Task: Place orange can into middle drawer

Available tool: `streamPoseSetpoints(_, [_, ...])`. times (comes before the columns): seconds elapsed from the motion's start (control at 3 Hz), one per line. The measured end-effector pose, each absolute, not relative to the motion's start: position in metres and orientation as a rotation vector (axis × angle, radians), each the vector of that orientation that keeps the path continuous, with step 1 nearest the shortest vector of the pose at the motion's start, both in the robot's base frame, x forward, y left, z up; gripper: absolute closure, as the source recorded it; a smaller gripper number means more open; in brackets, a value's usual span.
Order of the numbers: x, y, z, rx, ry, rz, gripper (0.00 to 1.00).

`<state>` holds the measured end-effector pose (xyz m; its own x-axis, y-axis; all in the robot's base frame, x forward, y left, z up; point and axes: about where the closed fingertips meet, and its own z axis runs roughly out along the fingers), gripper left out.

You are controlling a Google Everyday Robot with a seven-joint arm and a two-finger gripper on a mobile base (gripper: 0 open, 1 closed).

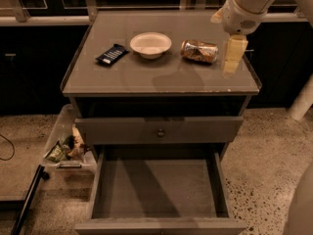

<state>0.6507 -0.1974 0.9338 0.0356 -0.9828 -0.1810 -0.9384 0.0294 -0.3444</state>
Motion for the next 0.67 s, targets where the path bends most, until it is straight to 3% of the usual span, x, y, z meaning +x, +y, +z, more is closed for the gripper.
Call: streamPoseSetpoints(0.67, [0.662, -0.193, 0.929, -1.889, 1.895, -0.082, 0.0])
